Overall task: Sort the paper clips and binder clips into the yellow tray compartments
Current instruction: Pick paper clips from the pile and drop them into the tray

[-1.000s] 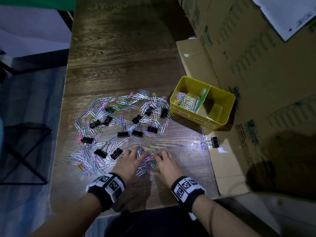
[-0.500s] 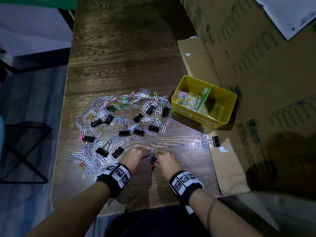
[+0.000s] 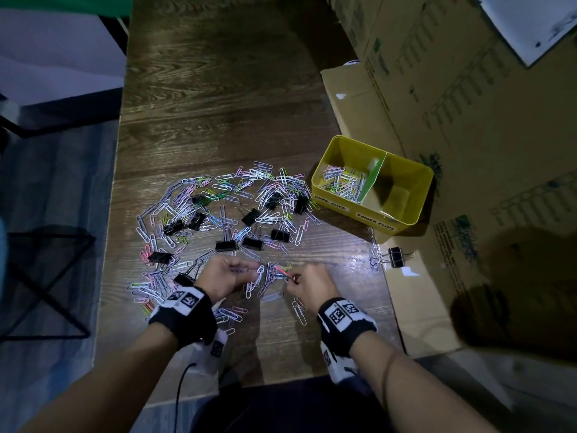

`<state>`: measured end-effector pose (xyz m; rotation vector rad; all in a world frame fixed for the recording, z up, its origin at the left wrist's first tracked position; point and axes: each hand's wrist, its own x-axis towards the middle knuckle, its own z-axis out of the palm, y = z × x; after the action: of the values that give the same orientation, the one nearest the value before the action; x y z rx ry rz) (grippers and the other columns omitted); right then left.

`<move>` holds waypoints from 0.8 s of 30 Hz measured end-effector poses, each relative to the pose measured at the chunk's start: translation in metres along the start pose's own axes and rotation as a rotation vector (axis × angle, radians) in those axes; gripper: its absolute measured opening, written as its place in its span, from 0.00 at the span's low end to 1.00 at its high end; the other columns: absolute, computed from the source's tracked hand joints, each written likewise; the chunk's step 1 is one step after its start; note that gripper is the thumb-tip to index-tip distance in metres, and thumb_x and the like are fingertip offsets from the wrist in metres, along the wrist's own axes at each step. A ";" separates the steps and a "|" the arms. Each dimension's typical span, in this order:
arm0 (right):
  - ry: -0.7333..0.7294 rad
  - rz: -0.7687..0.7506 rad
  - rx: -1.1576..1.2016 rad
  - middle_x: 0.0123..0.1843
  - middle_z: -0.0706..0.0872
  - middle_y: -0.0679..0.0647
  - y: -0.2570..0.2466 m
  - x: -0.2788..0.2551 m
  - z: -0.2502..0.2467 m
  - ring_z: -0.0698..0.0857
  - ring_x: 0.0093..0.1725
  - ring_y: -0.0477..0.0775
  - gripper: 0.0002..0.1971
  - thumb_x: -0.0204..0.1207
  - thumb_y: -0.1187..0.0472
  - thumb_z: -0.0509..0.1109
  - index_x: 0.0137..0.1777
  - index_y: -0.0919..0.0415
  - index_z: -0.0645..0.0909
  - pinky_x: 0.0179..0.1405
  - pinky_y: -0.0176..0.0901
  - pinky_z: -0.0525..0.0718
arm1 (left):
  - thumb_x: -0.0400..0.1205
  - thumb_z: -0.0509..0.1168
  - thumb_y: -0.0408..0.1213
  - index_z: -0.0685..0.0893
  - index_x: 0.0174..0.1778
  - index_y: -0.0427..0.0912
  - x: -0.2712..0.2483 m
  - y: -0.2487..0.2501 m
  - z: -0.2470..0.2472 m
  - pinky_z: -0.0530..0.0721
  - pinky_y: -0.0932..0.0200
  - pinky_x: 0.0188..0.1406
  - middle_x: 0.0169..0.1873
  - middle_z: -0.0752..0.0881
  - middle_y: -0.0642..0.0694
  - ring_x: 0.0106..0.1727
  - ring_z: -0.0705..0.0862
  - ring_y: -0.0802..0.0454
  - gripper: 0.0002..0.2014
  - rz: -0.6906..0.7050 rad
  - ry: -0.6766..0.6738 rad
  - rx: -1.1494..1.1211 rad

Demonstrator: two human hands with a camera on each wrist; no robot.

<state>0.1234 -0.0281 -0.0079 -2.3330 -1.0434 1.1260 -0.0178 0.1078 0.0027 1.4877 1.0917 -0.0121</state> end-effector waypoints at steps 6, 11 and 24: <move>0.177 0.087 0.589 0.36 0.89 0.51 0.009 -0.005 -0.023 0.88 0.37 0.54 0.10 0.66 0.67 0.80 0.47 0.57 0.90 0.42 0.44 0.89 | 0.68 0.74 0.29 0.88 0.45 0.40 0.014 0.079 -0.012 0.83 0.63 0.39 0.37 0.92 0.48 0.36 0.88 0.57 0.11 0.008 -0.143 -0.156; 0.343 0.085 1.011 0.40 0.92 0.54 0.000 -0.016 -0.054 0.89 0.42 0.56 0.09 0.63 0.71 0.81 0.38 0.57 0.91 0.53 0.56 0.88 | 0.72 0.70 0.21 0.86 0.45 0.35 0.050 0.159 0.010 0.83 0.66 0.28 0.29 0.90 0.47 0.33 0.88 0.53 0.09 0.131 -0.181 -0.263; 0.732 0.022 0.997 0.32 0.89 0.52 -0.008 0.029 -0.172 0.84 0.28 0.41 0.08 0.65 0.74 0.78 0.38 0.61 0.86 0.31 0.32 0.82 | 0.77 0.67 0.27 0.85 0.58 0.40 0.120 0.183 0.092 0.81 0.63 0.37 0.52 0.88 0.40 0.35 0.82 0.58 0.14 0.306 -0.134 0.139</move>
<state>0.2660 0.0001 0.0889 -1.6575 -0.1048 0.4885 0.2129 0.1399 0.0494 1.7408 0.7599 0.0265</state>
